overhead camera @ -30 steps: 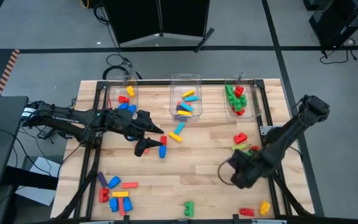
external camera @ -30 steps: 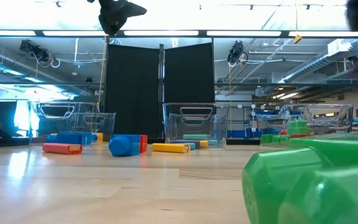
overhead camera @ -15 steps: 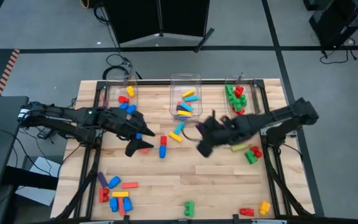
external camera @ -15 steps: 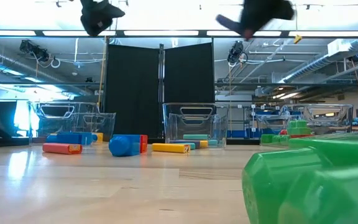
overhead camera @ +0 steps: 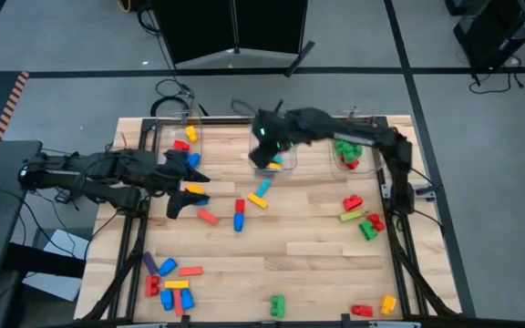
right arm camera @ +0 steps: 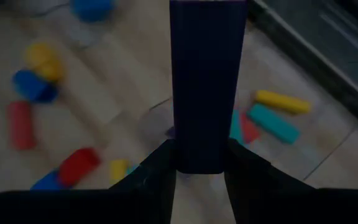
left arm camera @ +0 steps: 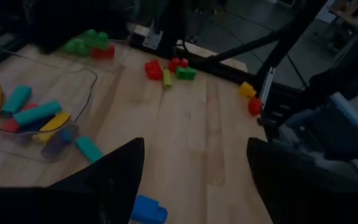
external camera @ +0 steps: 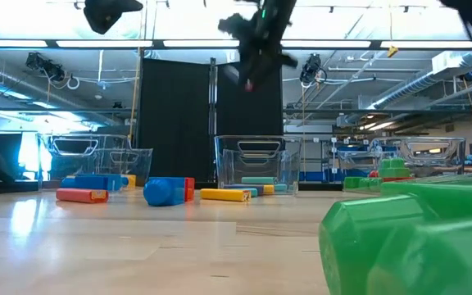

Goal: Sort blocks by size
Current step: Put the purple block into the middle transparent bin

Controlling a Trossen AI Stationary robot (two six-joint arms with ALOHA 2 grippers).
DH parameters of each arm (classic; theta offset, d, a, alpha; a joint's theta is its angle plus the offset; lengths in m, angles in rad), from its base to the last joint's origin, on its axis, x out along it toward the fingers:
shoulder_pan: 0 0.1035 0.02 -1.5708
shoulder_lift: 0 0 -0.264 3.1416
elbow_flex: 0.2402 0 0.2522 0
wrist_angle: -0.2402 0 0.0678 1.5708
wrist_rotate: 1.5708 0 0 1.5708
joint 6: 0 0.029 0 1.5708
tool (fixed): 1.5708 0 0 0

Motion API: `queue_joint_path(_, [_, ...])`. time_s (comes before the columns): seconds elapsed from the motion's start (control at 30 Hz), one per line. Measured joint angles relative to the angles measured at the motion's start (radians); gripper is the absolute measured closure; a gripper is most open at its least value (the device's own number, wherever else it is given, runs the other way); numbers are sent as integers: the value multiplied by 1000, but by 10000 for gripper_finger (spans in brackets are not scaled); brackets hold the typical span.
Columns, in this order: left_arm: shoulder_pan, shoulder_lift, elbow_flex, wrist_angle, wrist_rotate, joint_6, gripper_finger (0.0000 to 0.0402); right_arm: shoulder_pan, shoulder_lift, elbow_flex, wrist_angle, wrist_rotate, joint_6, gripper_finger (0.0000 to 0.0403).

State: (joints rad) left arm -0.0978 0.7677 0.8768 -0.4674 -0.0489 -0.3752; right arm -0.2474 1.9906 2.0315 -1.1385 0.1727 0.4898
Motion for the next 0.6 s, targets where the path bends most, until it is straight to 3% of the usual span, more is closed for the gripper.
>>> queue_joint_path(0.3, [0, -6, 0, -25, -39, 2, 110, -214, 177, 20, -50, -131, -41, 281])
queue_joint_path(0.6, [0, -3, 0, -36, -121, 7, 110, -226, 289, 20, -75, -171, -136, 280])
